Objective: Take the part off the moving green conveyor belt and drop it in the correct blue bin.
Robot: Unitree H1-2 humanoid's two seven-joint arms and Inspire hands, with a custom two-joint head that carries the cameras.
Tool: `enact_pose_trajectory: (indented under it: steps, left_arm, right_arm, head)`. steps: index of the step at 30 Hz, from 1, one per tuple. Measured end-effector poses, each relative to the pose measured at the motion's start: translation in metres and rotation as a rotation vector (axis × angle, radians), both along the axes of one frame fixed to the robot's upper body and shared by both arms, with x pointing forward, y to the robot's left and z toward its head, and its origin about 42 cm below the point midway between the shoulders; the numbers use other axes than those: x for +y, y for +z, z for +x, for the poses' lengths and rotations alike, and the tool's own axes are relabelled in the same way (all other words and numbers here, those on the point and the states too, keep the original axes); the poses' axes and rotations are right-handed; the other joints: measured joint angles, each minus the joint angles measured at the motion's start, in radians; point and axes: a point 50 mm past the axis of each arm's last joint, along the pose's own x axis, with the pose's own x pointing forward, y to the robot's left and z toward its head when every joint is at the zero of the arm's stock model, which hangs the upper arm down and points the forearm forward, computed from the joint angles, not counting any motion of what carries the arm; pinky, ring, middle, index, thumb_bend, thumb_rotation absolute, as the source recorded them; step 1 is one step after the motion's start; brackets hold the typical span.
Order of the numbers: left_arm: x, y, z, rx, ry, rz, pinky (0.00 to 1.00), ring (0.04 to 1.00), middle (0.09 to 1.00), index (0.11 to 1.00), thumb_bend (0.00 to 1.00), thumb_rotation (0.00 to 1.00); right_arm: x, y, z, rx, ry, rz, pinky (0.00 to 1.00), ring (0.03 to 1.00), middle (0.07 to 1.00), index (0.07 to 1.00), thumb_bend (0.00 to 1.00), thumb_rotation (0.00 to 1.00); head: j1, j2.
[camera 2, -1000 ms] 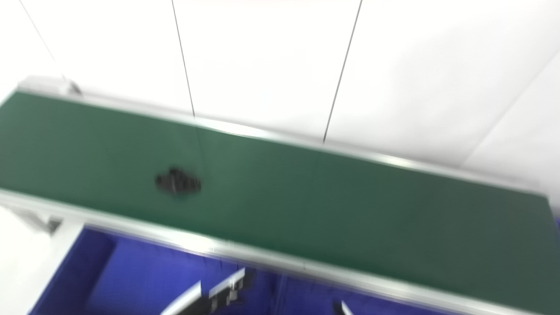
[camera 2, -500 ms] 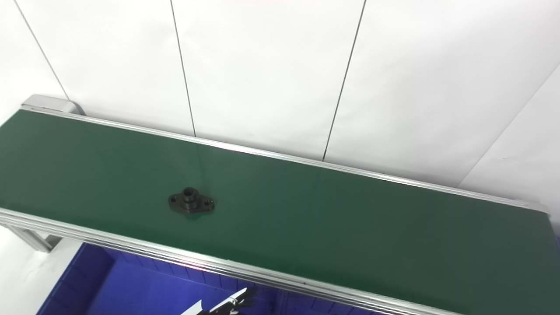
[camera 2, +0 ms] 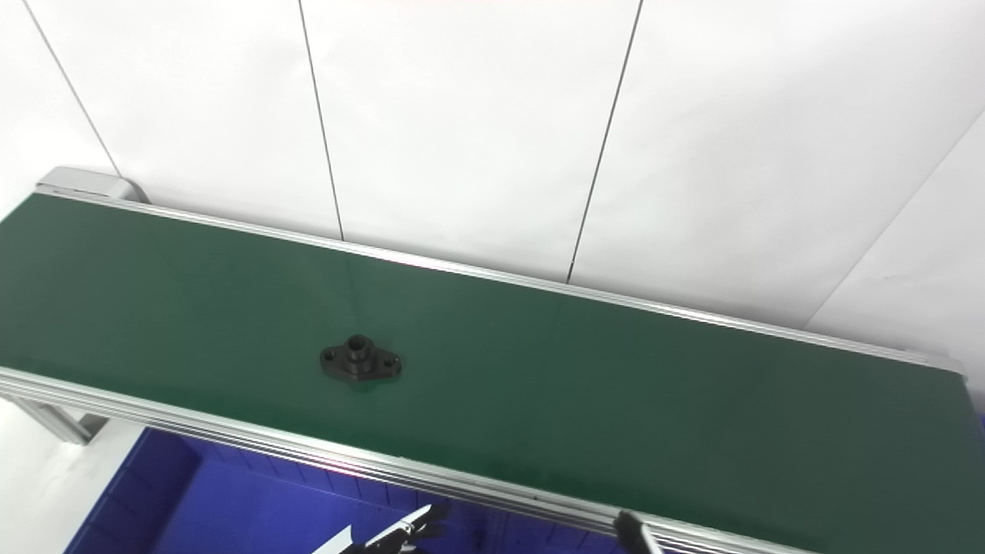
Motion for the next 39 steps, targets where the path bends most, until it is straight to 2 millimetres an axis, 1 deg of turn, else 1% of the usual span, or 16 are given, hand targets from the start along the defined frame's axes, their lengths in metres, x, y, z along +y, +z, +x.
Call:
enact_pose_trajectory:
  steps: [3,4,6,7,9,10,11,14,16,17,20,24,27,29,34,39]
  left_arm:
    - [0.001,0.001,0.002,0.001,0.007,-0.016,0.83,0.941,0.997,0.985,0.76,0.47]
    - [0.002,0.001,0.003,0.001,0.007,-0.018,0.84,0.946,0.999,0.991,0.77,0.48]
    - [0.003,0.002,0.004,0.002,0.002,-0.021,0.84,0.95,1.0,0.994,0.77,0.47]
    - [0.004,0.002,0.004,0.004,0.0,-0.024,0.84,0.952,1.0,0.996,0.77,0.47]
    - [0.006,0.002,0.005,0.003,-0.004,-0.021,0.83,0.957,1.0,0.999,0.78,0.47]
    - [0.008,0.003,0.005,0.003,-0.005,-0.023,0.83,0.959,1.0,1.0,0.78,0.48]
    - [0.009,0.004,0.005,0.002,-0.006,-0.021,0.83,0.958,1.0,1.0,0.78,0.48]
    - [0.014,0.004,0.005,0.0,-0.014,-0.01,0.87,0.966,1.0,1.0,0.77,0.51]
    - [0.015,0.005,0.007,-0.005,-0.011,-0.009,0.88,0.97,1.0,1.0,0.76,0.51]
    - [0.015,0.006,0.008,-0.007,-0.013,-0.008,0.9,0.975,1.0,1.0,0.76,0.52]
    - [0.017,0.008,0.012,-0.018,-0.013,-0.006,0.94,0.988,1.0,1.0,0.75,0.54]
    - [0.02,0.009,0.015,-0.027,-0.008,-0.001,0.95,0.996,1.0,1.0,0.73,0.57]
    - [0.021,0.011,0.015,-0.032,-0.021,0.004,0.96,1.0,1.0,1.0,0.71,0.58]
    - [0.021,0.015,0.016,-0.046,-0.031,0.003,0.99,1.0,1.0,1.0,0.71,0.59]
    - [0.025,0.018,0.016,-0.047,-0.042,0.002,1.0,1.0,1.0,1.0,0.71,0.6]
    - [0.024,0.021,0.017,-0.058,-0.051,0.0,1.0,1.0,1.0,1.0,0.69,0.61]
  right_arm:
    - [-0.001,0.016,0.008,-0.066,-0.012,0.009,0.83,0.838,0.841,0.873,0.74,0.18]
    - [-0.002,0.026,0.013,-0.104,-0.021,0.004,0.78,0.802,0.827,0.863,0.76,0.2]
    - [-0.003,0.043,0.024,-0.169,-0.031,-0.014,0.75,0.788,0.823,0.857,0.77,0.23]
    - [-0.004,0.05,0.032,-0.198,-0.03,-0.031,0.73,0.783,0.822,0.855,0.78,0.26]
    - [-0.005,0.058,0.044,-0.217,-0.029,-0.063,0.73,0.781,0.818,0.851,0.79,0.29]
    - [-0.006,0.061,0.048,-0.215,-0.033,-0.082,0.73,0.781,0.816,0.85,0.79,0.31]
    - [-0.006,0.064,0.052,-0.211,-0.034,-0.099,0.74,0.783,0.815,0.851,0.79,0.32]
    - [-0.006,0.075,0.063,-0.218,-0.027,-0.133,0.72,0.779,0.816,0.847,0.76,0.29]
    - [-0.005,0.081,0.07,-0.224,-0.026,-0.149,0.72,0.779,0.815,0.847,0.76,0.29]
    - [-0.004,0.084,0.077,-0.232,-0.024,-0.162,0.72,0.78,0.814,0.847,0.75,0.3]
    - [-0.003,0.089,0.094,-0.215,-0.024,-0.205,0.72,0.78,0.806,0.842,0.75,0.31]
    - [-0.001,0.096,0.116,-0.2,-0.001,-0.221,0.74,0.787,0.806,0.841,0.75,0.33]
    - [0.0,0.091,0.138,-0.156,0.027,-0.233,0.76,0.796,0.802,0.844,0.76,0.32]
    - [0.001,0.087,0.151,-0.121,0.045,-0.242,0.75,0.794,0.801,0.84,0.77,0.33]
    - [0.004,0.088,0.172,-0.082,0.073,-0.288,0.76,0.803,0.804,0.841,0.79,0.35]
    - [0.009,0.087,0.193,-0.059,0.109,-0.369,0.72,0.779,0.798,0.832,0.8,0.34]
  head:
    - [-0.064,0.023]
    - [-0.095,0.037]
    - [-0.109,0.04]
    - [-0.141,0.064]
    - [-0.141,0.064]
    - [-0.158,0.08]
    - [-0.16,0.081]
    - [-0.187,0.123]
    - [-0.192,0.129]
    - [-0.199,0.143]
    - [-0.224,0.159]
    - [-0.248,0.178]
    - [-0.259,0.187]
    - [-0.276,0.202]
    - [-0.291,0.207]
    - [-0.298,0.212]
